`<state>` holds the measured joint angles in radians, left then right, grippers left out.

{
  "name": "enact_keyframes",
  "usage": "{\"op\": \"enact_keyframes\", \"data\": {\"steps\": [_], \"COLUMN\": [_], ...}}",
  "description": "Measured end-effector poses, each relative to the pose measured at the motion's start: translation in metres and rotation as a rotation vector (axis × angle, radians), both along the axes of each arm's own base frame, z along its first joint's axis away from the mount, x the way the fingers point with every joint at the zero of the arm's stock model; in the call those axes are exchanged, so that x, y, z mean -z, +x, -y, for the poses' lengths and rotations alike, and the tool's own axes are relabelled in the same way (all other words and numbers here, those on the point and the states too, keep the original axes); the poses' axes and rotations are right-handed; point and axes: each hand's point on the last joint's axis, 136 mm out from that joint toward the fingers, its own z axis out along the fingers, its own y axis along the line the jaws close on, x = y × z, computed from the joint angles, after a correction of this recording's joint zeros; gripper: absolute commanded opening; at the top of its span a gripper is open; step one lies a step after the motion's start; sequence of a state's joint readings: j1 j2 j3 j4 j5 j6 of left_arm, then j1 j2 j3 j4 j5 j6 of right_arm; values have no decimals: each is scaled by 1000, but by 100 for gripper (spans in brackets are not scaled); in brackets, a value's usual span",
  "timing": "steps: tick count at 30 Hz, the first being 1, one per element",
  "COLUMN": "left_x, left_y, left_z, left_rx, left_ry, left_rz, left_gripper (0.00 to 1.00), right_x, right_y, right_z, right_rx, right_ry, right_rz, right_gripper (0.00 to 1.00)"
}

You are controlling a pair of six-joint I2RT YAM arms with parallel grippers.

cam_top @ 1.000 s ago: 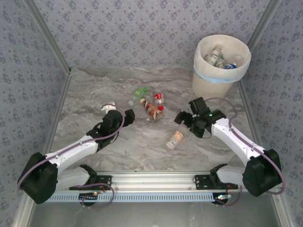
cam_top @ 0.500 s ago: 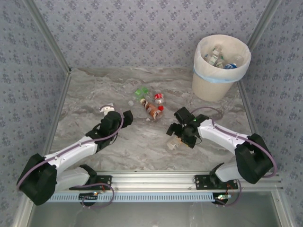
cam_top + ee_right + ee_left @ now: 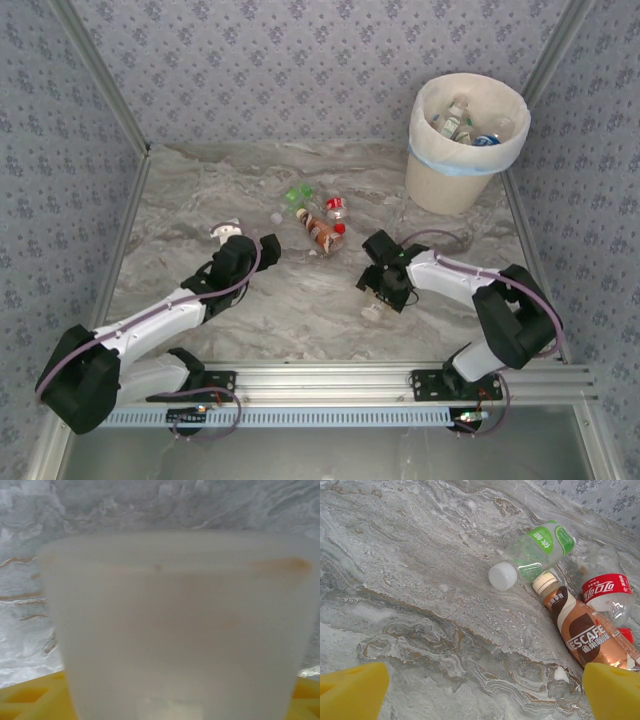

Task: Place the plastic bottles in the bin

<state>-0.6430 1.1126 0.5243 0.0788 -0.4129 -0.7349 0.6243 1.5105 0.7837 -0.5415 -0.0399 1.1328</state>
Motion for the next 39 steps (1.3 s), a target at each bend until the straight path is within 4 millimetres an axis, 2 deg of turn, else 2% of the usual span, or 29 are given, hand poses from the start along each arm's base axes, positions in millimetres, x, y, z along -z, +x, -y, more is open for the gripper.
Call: {"op": "enact_keyframes", "data": {"steps": [6, 13, 19, 22, 26, 34, 39], "left_x": [0, 1, 3, 4, 4, -6, -7], "left_y": [0, 0, 2, 4, 5, 13, 14], "left_z": [0, 1, -2, -5, -5, 2, 1], "left_rx": [3, 6, -13, -28, -37, -42, -60], "left_ry": [-2, -4, -48, -78, -104, -138, -160], "left_rz": [-2, -4, -23, -34, -40, -36, -41], "left_gripper": [99, 100, 100, 100, 99, 100, 100], "right_x": [1, -1, -18, -30, -57, -151, -190], "right_y": [-1, 0, 33, 42, 53, 88, 102], "right_z": [3, 1, -5, -3, -5, -11, -9], "right_rx": [-48, -150, -190, -209, -243, -253, -255], "right_ry": [-33, -64, -81, -105, -125, -75, -72], "right_rz": [-5, 25, 189, 263, 376, 719, 875], "right_gripper": [57, 53, 50, 49, 49, 48, 48]}}
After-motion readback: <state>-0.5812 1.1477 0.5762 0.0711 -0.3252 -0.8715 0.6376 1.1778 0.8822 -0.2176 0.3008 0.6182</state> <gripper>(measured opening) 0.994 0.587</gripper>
